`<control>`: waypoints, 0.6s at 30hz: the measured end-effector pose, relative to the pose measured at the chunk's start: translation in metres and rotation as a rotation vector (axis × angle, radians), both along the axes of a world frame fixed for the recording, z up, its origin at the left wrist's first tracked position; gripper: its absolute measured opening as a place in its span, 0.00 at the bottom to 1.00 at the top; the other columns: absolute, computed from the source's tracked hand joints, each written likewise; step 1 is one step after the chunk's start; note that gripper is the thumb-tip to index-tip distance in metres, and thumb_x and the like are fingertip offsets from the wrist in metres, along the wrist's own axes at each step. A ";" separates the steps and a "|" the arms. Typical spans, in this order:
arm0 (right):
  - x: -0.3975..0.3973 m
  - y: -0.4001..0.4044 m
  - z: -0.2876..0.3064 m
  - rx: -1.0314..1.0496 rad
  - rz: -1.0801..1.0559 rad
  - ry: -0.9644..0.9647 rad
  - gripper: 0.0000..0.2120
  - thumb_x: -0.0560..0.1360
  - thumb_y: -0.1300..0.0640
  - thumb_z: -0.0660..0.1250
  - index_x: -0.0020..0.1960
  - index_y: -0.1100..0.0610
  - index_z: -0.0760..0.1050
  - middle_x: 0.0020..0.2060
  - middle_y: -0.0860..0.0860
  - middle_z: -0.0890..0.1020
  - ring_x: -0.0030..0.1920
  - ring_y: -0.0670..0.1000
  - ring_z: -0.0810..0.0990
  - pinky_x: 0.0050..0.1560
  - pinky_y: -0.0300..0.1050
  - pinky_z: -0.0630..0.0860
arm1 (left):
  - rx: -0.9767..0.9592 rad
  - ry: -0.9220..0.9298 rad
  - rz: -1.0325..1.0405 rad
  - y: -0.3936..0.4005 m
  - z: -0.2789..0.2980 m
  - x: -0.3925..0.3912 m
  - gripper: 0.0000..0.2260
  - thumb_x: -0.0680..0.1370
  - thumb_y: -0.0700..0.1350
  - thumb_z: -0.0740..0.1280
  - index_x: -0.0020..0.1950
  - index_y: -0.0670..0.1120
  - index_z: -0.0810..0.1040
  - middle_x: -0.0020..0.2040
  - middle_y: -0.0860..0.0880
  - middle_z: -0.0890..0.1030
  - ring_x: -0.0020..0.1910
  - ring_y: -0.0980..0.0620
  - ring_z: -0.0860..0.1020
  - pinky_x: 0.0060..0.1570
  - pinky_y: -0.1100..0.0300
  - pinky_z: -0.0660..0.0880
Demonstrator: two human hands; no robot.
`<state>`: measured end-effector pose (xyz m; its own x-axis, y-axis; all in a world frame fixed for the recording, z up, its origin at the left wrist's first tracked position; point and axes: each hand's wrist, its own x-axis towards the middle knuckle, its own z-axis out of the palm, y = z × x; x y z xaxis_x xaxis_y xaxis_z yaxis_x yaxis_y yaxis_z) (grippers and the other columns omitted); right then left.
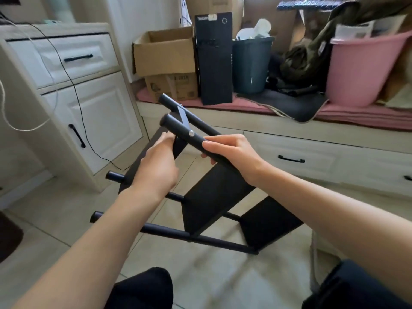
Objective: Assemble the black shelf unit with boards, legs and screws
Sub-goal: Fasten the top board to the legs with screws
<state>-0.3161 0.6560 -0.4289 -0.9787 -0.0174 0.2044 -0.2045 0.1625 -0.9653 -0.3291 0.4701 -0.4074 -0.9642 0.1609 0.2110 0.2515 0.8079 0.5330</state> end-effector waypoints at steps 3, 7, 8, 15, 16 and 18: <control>0.018 0.011 0.002 -0.091 -0.008 0.011 0.10 0.78 0.54 0.69 0.58 0.54 0.82 0.43 0.52 0.86 0.41 0.46 0.82 0.43 0.36 0.77 | -0.054 0.062 -0.029 0.013 0.014 0.016 0.24 0.80 0.32 0.62 0.72 0.51 0.67 0.64 0.43 0.75 0.63 0.38 0.76 0.56 0.45 0.75; 0.040 0.028 0.002 -0.179 -0.056 0.046 0.13 0.77 0.52 0.69 0.58 0.56 0.83 0.43 0.54 0.86 0.40 0.50 0.81 0.44 0.38 0.77 | -0.140 0.132 -0.103 0.029 0.029 0.033 0.34 0.79 0.29 0.58 0.79 0.57 0.61 0.76 0.46 0.69 0.72 0.37 0.70 0.66 0.40 0.73; 0.045 0.031 0.002 -0.207 -0.071 0.058 0.13 0.77 0.52 0.69 0.58 0.58 0.83 0.43 0.54 0.86 0.39 0.49 0.81 0.44 0.38 0.77 | -0.157 0.151 -0.126 0.034 0.032 0.036 0.35 0.79 0.29 0.58 0.80 0.58 0.59 0.78 0.48 0.67 0.73 0.37 0.69 0.67 0.39 0.72; 0.068 0.062 -0.003 -0.393 -0.188 0.103 0.08 0.77 0.55 0.69 0.54 0.56 0.84 0.41 0.57 0.85 0.37 0.52 0.79 0.43 0.43 0.78 | -0.212 0.424 -0.202 0.067 0.031 0.054 0.34 0.81 0.32 0.64 0.81 0.55 0.59 0.79 0.52 0.67 0.75 0.45 0.69 0.68 0.45 0.71; 0.070 0.066 -0.005 -0.405 -0.199 0.109 0.07 0.77 0.56 0.69 0.53 0.54 0.84 0.41 0.57 0.85 0.37 0.52 0.79 0.43 0.43 0.78 | -0.206 0.476 -0.214 0.069 0.024 0.056 0.32 0.81 0.33 0.65 0.81 0.53 0.60 0.78 0.51 0.68 0.75 0.46 0.68 0.69 0.46 0.70; 0.072 0.074 -0.006 -0.427 -0.223 0.114 0.06 0.77 0.56 0.70 0.52 0.53 0.84 0.40 0.56 0.85 0.37 0.52 0.78 0.44 0.43 0.78 | -0.209 0.610 -0.244 0.071 0.007 0.060 0.31 0.79 0.31 0.66 0.80 0.48 0.64 0.77 0.47 0.69 0.76 0.45 0.68 0.72 0.42 0.69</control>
